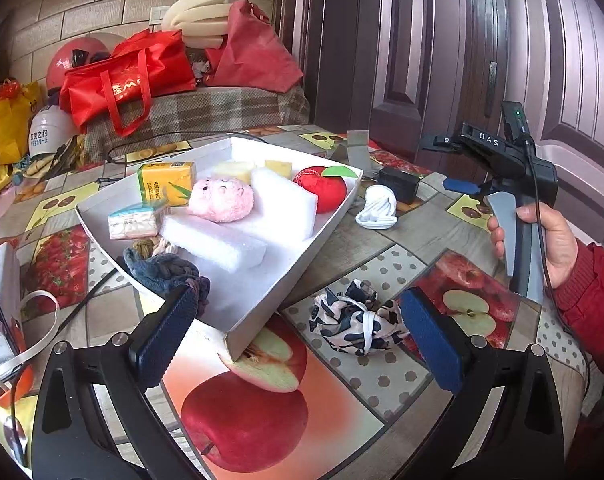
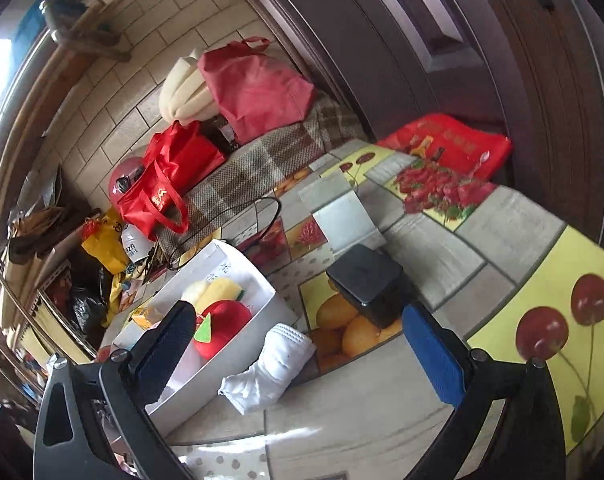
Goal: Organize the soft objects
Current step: 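Move left tool to patterned scrunchie while right moves to white sock, then grasp black-and-white scrunchie with left tool while right grasps white sock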
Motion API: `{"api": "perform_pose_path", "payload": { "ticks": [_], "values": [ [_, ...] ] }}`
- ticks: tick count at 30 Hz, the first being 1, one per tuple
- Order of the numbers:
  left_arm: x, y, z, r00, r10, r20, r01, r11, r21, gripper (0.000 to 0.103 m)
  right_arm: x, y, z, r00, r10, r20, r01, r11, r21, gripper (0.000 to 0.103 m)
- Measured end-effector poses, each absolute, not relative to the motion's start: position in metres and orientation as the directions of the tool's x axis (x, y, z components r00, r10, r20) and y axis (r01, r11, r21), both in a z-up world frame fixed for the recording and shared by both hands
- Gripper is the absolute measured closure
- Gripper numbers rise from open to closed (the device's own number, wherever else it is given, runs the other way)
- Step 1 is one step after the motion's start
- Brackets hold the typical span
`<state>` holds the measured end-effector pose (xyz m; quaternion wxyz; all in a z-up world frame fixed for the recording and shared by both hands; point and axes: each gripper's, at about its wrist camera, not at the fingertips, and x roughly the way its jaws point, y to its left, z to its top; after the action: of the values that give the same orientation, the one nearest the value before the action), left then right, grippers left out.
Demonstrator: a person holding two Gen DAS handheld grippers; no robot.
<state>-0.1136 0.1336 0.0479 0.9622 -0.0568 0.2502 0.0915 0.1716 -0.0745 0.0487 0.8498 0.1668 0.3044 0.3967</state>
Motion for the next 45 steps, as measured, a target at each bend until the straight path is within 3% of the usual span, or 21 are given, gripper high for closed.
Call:
{"api": "perform_pose_path", "payload": {
  "ticks": [5, 9, 14, 16, 18, 21, 24, 27, 35, 38, 41, 45],
  "values": [
    [-0.114, 0.132, 0.048, 0.861, 0.144, -0.488, -0.199, 0.978, -0.062, 0.000, 0.175, -0.073, 0.044, 0.490, 0.776, -0.397, -0.572, 0.630, 0.526, 0.000],
    [-0.114, 0.133, 0.048, 0.859, 0.141, -0.491, -0.203, 0.976, -0.074, 0.000, 0.182, -0.077, 0.040, 0.413, 0.830, -0.374, -0.547, 0.555, 0.627, 0.000],
    [-0.115, 0.134, 0.049, 0.861, 0.142, -0.488, -0.202, 0.977, -0.073, 0.000, 0.192, -0.090, 0.030, 0.230, 0.957, -0.179, -0.404, 0.261, 0.877, 0.000],
    [-0.115, 0.135, 0.049, 0.865, 0.140, -0.482, -0.200, 0.977, -0.077, 0.000, 0.191, -0.090, 0.033, 0.227, 0.959, -0.172, -0.384, 0.250, 0.889, 0.000],
    [-0.117, 0.139, 0.050, 0.870, 0.138, -0.473, -0.206, 0.974, -0.095, 0.000, 0.187, -0.090, 0.046, 0.288, 0.928, -0.236, -0.454, 0.349, 0.820, 0.000],
    [-0.119, 0.145, 0.047, 0.862, 0.116, -0.493, -0.200, 0.972, -0.121, 0.000, 0.172, -0.079, 0.068, 0.456, 0.799, -0.393, -0.590, 0.602, 0.539, 0.000],
    [-0.119, 0.147, 0.046, 0.859, 0.084, -0.505, -0.179, 0.974, -0.142, 0.000, 0.156, -0.068, 0.074, 0.552, 0.709, -0.438, -0.670, 0.690, 0.273, 0.000],
    [-0.114, 0.139, 0.044, 0.849, 0.069, -0.523, -0.148, 0.983, -0.111, 0.001, 0.155, -0.058, 0.065, 0.577, 0.650, -0.494, -0.697, 0.708, 0.117, 0.000],
    [-0.089, 0.102, 0.031, 0.778, 0.022, -0.628, -0.002, 0.999, 0.032, 0.008, 0.152, -0.023, 0.037, 0.481, 0.643, -0.596, -0.803, 0.596, -0.005, 0.000],
    [-0.077, 0.101, 0.023, 0.732, 0.007, -0.681, 0.015, 1.000, 0.026, 0.010, 0.150, -0.009, 0.036, 0.464, 0.645, -0.607, -0.820, 0.572, -0.020, 0.000],
    [-0.070, 0.102, 0.021, 0.718, -0.015, -0.696, 0.021, 1.000, 0.000, 0.025, 0.148, 0.006, 0.032, 0.449, 0.628, -0.635, -0.838, 0.543, -0.055, 0.000],
    [-0.060, 0.093, 0.020, 0.715, -0.033, -0.698, 0.042, 0.999, -0.004, 0.026, 0.143, 0.018, 0.029, 0.444, 0.613, -0.654, -0.853, 0.512, -0.099, 0.000]
  ]
}}
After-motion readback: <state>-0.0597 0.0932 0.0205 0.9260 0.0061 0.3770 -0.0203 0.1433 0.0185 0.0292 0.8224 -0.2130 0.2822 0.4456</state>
